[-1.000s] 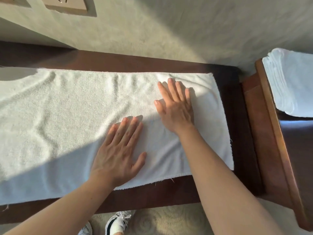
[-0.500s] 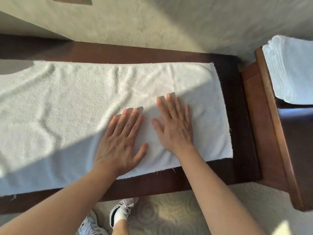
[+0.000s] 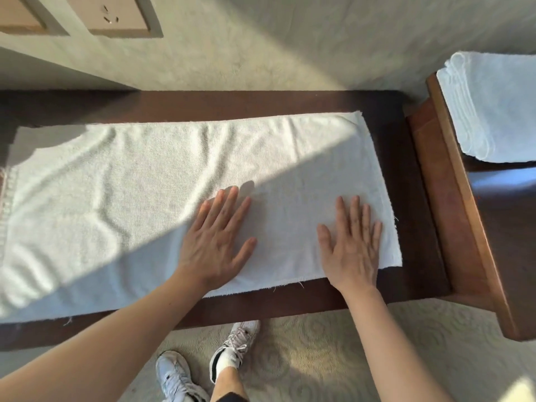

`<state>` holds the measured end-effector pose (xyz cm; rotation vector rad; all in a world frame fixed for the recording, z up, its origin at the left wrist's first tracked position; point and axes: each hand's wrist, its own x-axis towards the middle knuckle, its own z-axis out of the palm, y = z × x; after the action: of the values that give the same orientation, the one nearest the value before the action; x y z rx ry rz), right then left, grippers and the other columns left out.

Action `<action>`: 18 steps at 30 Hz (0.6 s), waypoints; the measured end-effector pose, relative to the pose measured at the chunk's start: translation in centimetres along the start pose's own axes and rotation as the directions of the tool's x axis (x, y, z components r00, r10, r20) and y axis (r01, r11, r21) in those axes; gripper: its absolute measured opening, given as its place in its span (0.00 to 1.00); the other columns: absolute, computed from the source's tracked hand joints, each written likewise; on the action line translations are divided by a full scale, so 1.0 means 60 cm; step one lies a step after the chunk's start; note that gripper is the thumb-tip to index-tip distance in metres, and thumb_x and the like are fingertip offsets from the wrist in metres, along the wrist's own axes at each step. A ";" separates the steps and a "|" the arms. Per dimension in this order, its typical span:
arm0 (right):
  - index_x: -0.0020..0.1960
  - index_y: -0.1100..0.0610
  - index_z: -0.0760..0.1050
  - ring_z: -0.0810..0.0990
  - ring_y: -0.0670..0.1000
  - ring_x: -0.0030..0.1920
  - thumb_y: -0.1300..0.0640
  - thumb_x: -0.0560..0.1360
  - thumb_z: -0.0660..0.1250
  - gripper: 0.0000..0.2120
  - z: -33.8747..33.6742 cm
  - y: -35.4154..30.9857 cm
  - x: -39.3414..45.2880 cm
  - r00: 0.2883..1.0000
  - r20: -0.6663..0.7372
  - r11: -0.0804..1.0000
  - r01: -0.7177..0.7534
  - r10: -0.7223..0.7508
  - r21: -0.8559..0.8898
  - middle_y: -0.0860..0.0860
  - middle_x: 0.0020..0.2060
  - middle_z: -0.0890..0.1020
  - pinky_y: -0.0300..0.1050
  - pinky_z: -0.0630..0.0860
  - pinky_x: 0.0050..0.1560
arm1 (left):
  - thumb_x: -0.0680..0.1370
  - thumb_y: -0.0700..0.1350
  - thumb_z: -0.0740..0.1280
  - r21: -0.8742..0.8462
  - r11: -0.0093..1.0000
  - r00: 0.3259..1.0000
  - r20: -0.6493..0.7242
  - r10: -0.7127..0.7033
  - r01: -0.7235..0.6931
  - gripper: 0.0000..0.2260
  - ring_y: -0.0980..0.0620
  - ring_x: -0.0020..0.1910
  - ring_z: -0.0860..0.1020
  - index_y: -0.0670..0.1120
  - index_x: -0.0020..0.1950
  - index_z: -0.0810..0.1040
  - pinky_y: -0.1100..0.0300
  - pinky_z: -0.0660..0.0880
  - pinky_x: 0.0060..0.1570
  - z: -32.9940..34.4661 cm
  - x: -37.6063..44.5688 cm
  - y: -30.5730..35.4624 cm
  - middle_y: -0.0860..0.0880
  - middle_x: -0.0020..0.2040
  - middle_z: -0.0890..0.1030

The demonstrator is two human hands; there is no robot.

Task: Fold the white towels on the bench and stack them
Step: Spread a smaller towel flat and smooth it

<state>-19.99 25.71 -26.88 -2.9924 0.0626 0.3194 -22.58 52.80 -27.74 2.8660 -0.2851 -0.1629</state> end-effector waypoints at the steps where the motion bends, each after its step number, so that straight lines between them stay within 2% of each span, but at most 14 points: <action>1: 0.83 0.48 0.39 0.38 0.54 0.81 0.34 0.80 0.36 0.35 -0.002 0.002 -0.001 1.000 -0.008 1.000 0.010 -0.010 -0.003 0.52 0.82 0.42 0.59 0.39 0.80 | 0.83 0.62 0.50 -0.020 1.000 1.000 -0.021 -0.003 0.002 0.32 0.47 0.83 0.44 0.51 0.84 0.50 0.48 0.45 0.81 -0.006 0.007 -0.001 0.48 0.84 0.48; 4: 0.83 0.48 0.40 0.38 0.54 0.81 0.35 0.81 0.37 0.34 -0.007 0.004 0.007 0.997 -0.014 0.997 0.077 -0.077 -0.012 0.51 0.82 0.41 0.58 0.36 0.80 | 0.83 0.58 0.51 -0.021 0.998 0.997 -0.060 -0.056 0.055 0.30 0.46 0.83 0.45 0.52 0.84 0.51 0.47 0.46 0.81 -0.023 0.031 -0.018 0.48 0.84 0.49; 7: 0.83 0.46 0.40 0.38 0.53 0.81 0.35 0.81 0.37 0.33 -0.009 0.017 0.009 0.998 0.006 0.998 0.057 -0.057 0.001 0.51 0.82 0.41 0.59 0.39 0.80 | 0.82 0.59 0.50 -0.042 0.978 0.978 -0.032 -0.205 0.203 0.31 0.45 0.82 0.45 0.51 0.84 0.50 0.46 0.46 0.81 -0.028 0.037 -0.049 0.48 0.84 0.49; 11: 0.83 0.46 0.42 0.40 0.53 0.82 0.35 0.81 0.37 0.32 -0.003 0.028 -0.008 0.999 -0.013 0.999 0.047 -0.047 0.007 0.51 0.82 0.44 0.61 0.42 0.80 | 0.82 0.63 0.47 0.006 0.980 0.980 -0.002 -0.197 0.197 0.32 0.48 0.82 0.43 0.52 0.84 0.49 0.47 0.45 0.81 -0.032 0.022 -0.088 0.50 0.84 0.48; 14: 0.83 0.47 0.42 0.41 0.54 0.82 0.35 0.82 0.38 0.33 0.000 0.032 -0.011 0.999 -0.014 0.999 0.043 -0.043 0.009 0.52 0.82 0.44 0.62 0.43 0.80 | 0.82 0.65 0.45 -0.009 0.961 0.961 0.006 -0.277 0.277 0.32 0.50 0.82 0.41 0.53 0.84 0.47 0.48 0.43 0.81 -0.042 0.010 -0.104 0.50 0.84 0.46; 18: 0.83 0.48 0.43 0.41 0.54 0.82 0.36 0.82 0.39 0.33 0.000 0.034 -0.014 0.999 -0.015 0.999 0.050 -0.050 0.011 0.52 0.82 0.45 0.62 0.43 0.80 | 0.82 0.64 0.45 -0.026 0.953 0.953 -0.013 -0.301 0.301 0.32 0.50 0.82 0.42 0.52 0.84 0.48 0.49 0.43 0.81 -0.049 -0.019 -0.119 0.50 0.83 0.47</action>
<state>-20.92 23.71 -26.98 -2.9795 -0.0091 0.2910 -22.03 60.54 -26.68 2.8685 0.1598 -0.1965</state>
